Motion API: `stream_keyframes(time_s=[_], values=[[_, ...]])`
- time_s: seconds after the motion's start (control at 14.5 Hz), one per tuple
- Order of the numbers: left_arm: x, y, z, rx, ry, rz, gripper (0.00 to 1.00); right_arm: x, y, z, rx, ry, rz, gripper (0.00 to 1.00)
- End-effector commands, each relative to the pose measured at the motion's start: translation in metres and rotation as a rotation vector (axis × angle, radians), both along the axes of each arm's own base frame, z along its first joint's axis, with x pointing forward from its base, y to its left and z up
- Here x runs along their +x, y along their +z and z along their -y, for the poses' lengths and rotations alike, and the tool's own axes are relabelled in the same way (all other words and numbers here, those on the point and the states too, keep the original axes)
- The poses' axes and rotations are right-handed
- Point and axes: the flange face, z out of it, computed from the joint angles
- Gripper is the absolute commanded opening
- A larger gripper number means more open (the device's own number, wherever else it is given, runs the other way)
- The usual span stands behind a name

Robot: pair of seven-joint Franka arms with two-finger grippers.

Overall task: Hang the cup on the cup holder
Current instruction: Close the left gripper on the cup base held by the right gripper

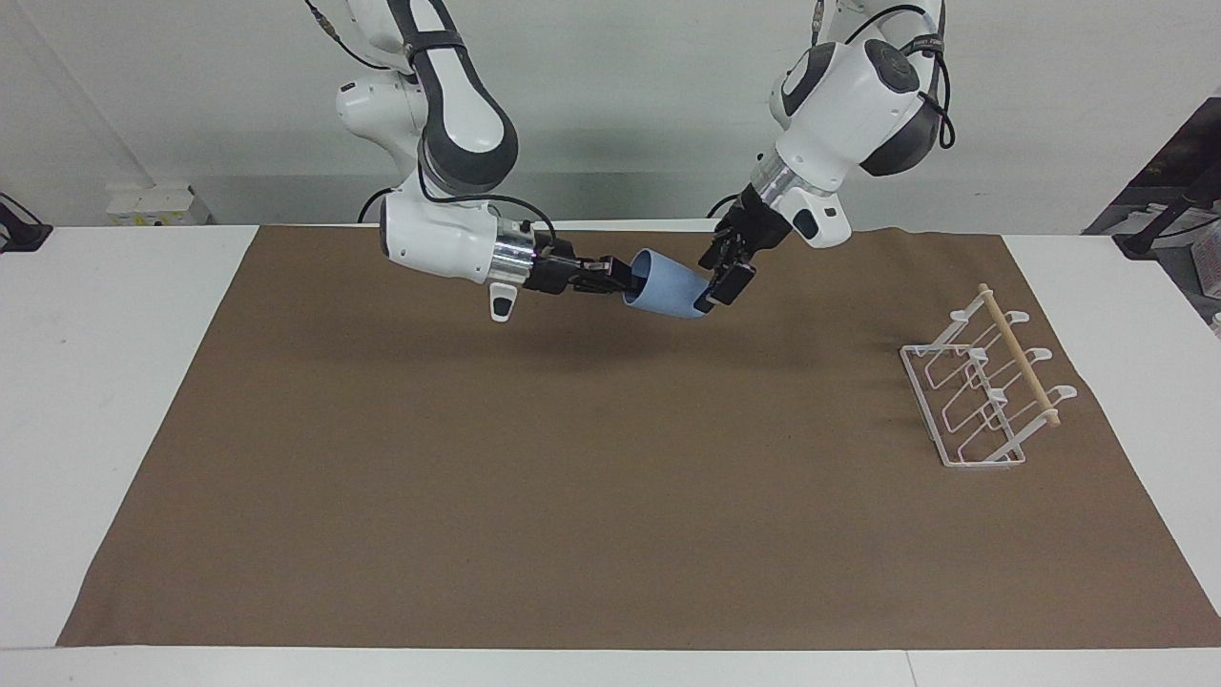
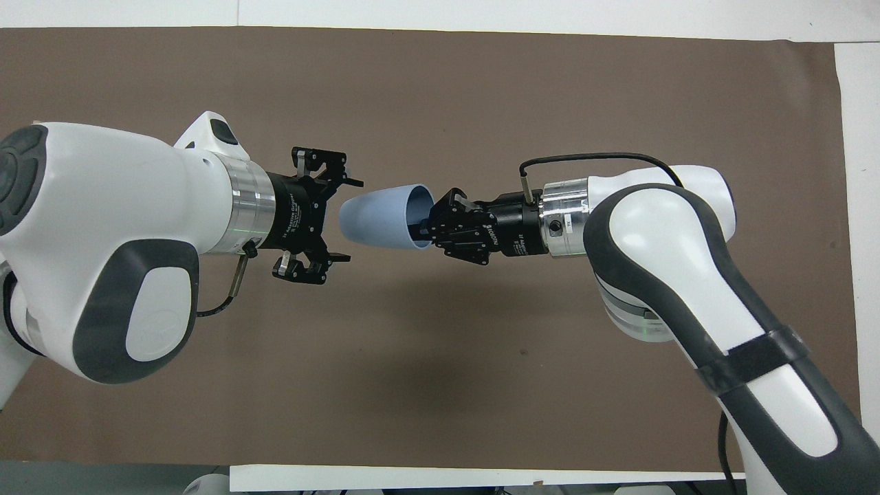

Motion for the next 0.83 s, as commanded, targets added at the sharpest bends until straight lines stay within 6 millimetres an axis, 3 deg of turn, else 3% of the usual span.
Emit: stream_keyframes(time_s=[0.0, 0.41, 0.48, 0.62, 0.76], values=[[-0.006, -0.016, 0.012, -0.028, 0.049, -0.001, 1.0, -0.006, 0.005, 0.003, 0.01, -0.027, -0.007, 0.0], [-0.001, -0.024, 0.018, -0.059, 0.095, -0.009, 1.0, -0.006, 0.005, 0.003, 0.011, -0.028, -0.007, 0.0], [0.0, -0.023, 0.018, -0.061, 0.098, -0.01, 0.96, -0.006, 0.005, 0.003, 0.011, -0.028, -0.007, 0.0], [0.0, -0.022, 0.019, -0.073, 0.104, -0.019, 0.75, -0.006, 0.005, 0.003, 0.011, -0.028, -0.007, 0.0], [-0.003, -0.021, 0.022, -0.072, 0.097, -0.024, 0.62, -0.004, 0.007, 0.004, 0.01, -0.035, -0.007, 0.0]])
